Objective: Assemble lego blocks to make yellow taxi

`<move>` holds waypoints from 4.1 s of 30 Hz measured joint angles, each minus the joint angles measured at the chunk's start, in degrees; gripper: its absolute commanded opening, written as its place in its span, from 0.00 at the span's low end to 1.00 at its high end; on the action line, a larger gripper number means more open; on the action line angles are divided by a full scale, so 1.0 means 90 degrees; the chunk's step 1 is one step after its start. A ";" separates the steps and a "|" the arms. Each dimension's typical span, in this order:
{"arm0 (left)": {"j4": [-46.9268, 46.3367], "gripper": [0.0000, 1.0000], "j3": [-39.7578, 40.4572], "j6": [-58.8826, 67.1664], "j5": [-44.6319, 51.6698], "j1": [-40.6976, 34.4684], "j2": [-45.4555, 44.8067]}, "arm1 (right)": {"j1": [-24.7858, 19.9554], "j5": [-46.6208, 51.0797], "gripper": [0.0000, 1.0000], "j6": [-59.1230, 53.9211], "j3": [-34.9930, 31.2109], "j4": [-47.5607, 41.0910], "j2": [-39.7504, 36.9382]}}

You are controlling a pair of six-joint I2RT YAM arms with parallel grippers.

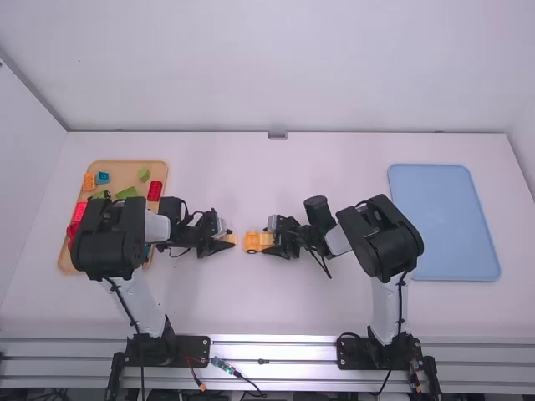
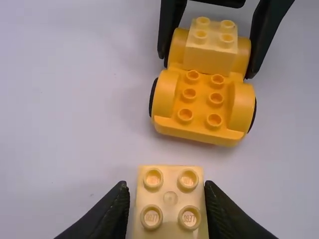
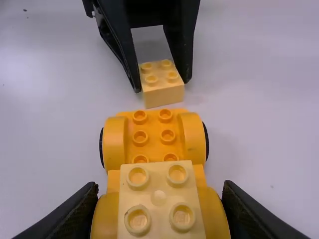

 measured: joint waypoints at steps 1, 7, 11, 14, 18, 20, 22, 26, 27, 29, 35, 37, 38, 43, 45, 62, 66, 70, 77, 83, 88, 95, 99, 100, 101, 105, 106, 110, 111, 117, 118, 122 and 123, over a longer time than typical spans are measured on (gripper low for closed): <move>0.0000 0.36 0.0000 0.0000 -0.0012 -0.0002 0.0000 | 0.0000 -0.0002 0.58 0.0000 0.0000 0.0000 0.0000; 0.0000 0.33 0.0000 0.0000 -0.0015 -0.0027 0.0000 | 0.0000 0.0000 0.58 0.0000 0.0000 0.0002 0.0000; -0.0255 0.31 0.0051 0.0000 0.0007 -0.0027 0.0000 | 0.0000 0.0000 0.58 0.0002 0.0000 0.0000 0.0000; -0.0605 0.29 0.0214 0.0000 -0.0015 -0.0027 0.0000 | 0.0000 -0.0002 0.61 0.0005 0.0000 0.0000 0.0000; -0.1260 0.25 0.0568 0.0078 -0.0017 -0.0032 0.0000 | 0.0000 0.0002 0.62 0.0005 0.0000 -0.0007 0.0000; -0.1787 0.24 0.0763 0.0299 0.0032 -0.0032 0.0000 | 0.0000 0.0000 0.62 0.0002 0.0000 -0.0007 0.0000; -0.2412 0.23 0.0959 0.0665 0.0155 -0.0032 0.0000 | 0.0000 0.0005 0.62 0.0002 0.0000 -0.0005 0.0000; -0.3381 0.17 0.1280 0.1350 0.0236 -0.0032 0.0000 | 0.0000 0.0007 0.62 0.0002 0.0000 -0.0007 0.0000; -0.3585 0.16 0.1375 0.1537 0.0238 -0.0034 0.0000 | 0.0000 0.0005 0.62 0.0002 0.0000 -0.0005 0.0000; -0.3747 0.13 0.1469 0.1753 0.0274 -0.0056 0.0000 | 0.0000 0.0005 0.62 0.0002 0.0000 -0.0010 0.0000; -0.4010 0.11 0.1770 0.2329 0.0391 -0.0330 0.0000 | 0.0000 0.0007 0.62 0.0000 0.0000 -0.0007 0.0000; -0.3908 0.09 0.1821 0.2317 0.0376 -0.0435 0.0000 | 0.0000 0.0012 0.63 0.0000 0.0000 -0.0010 0.0000; -0.3747 0.09 0.1841 0.2229 0.0357 -0.0520 0.0000 | 0.0000 0.0015 0.63 0.0000 0.0000 -0.0010 0.0000; -0.2946 0.06 0.1853 0.1579 0.0029 -0.0925 0.0000 | 0.0000 0.0015 0.63 0.0002 0.0000 -0.0007 0.0000; -0.2817 0.06 0.1851 0.1387 -0.0124 -0.1134 0.0000 | 0.0000 0.0015 0.63 0.0005 0.0000 -0.0005 0.0000; -0.1309 0.03 0.1251 0.0323 0.0056 -0.1333 -0.0002 | -0.0005 -0.0002 0.63 0.0000 0.0000 -0.0012 0.0000; -0.1428 0.02 0.1253 0.0165 0.0046 -0.1343 -0.0019 | -0.0005 -0.0027 0.63 -0.0002 0.0000 -0.0034 0.0000; -0.1666 0.02 0.1290 0.0068 -0.0265 -0.1447 -0.0170 | -0.0005 -0.0073 0.63 -0.0024 -0.0012 -0.0058 0.0000; -0.1088 0.02 0.1127 -0.0486 -0.1141 -0.1979 -0.0695 | -0.0085 -0.0022 0.63 0.0024 -0.0012 -0.0029 0.0000; -0.0449 0.02 0.0617 -0.0865 -0.1314 -0.2013 -0.0899 | -0.0083 0.0005 0.63 0.0012 -0.0012 -0.0015 0.0000; -0.0313 0.02 0.0486 -0.0957 -0.1282 -0.2006 -0.0937 | -0.0083 0.0017 0.63 0.0007 -0.0012 -0.0005 0.0000; -0.0364 0.02 0.0481 -0.0845 -0.0981 -0.1987 -0.0937 | -0.0083 -0.0005 0.63 0.0019 -0.0012 -0.0019 0.0000; -0.0483 0.02 0.0481 -0.0661 -0.0843 -0.1962 -0.0937 | -0.0075 -0.0056 0.63 0.0002 -0.0024 -0.0058 0.0000; -0.0493 0.02 0.0481 -0.0624 -0.0799 -0.1940 -0.0937 | -0.0075 -0.0053 0.63 0.0007 -0.0027 -0.0056 0.0000; -0.0495 0.02 0.0478 -0.0612 -0.0775 -0.1921 -0.0937 | -0.0078 -0.0053 0.63 0.0010 -0.0027 -0.0053 0.0000; -0.0483 0.02 0.0408 -0.0614 -0.0602 -0.1824 -0.0937 | -0.0056 -0.0017 0.63 0.0012 -0.0024 -0.0012 0.0000; -0.0469 0.02 0.0379 -0.0612 -0.0573 -0.1819 -0.0937 | -0.0058 -0.0012 0.63 0.0017 -0.0024 -0.0012 0.0000; -0.0299 0.02 0.0192 -0.0614 -0.0466 -0.1780 -0.0937 | -0.0058 -0.0002 0.62 0.0017 -0.0024 -0.0002 0.0000; -0.0274 0.02 0.0160 -0.0614 -0.0464 -0.1780 -0.0935 | -0.0058 0.0000 0.62 0.0017 -0.0024 0.0000 0.0000; -0.0007 0.02 0.0126 -0.0695 -0.0498 -0.1773 -0.0937 | -0.0058 0.0019 0.64 0.0015 -0.0024 0.0002 0.0000; 0.0046 0.02 0.0134 -0.0741 -0.0510 -0.1758 -0.0937 | -0.0058 0.0019 0.64 0.0007 -0.0024 0.0005 0.0000; -0.0180 0.02 0.0238 -0.0809 -0.0517 -0.1693 -0.0937 | -0.0058 0.0024 0.64 0.0015 -0.0024 0.0007 0.0000; -0.0216 0.02 0.0260 -0.0811 -0.0522 -0.1683 -0.0935 | -0.0058 0.0024 0.64 0.0007 -0.0024 0.0007 0.0000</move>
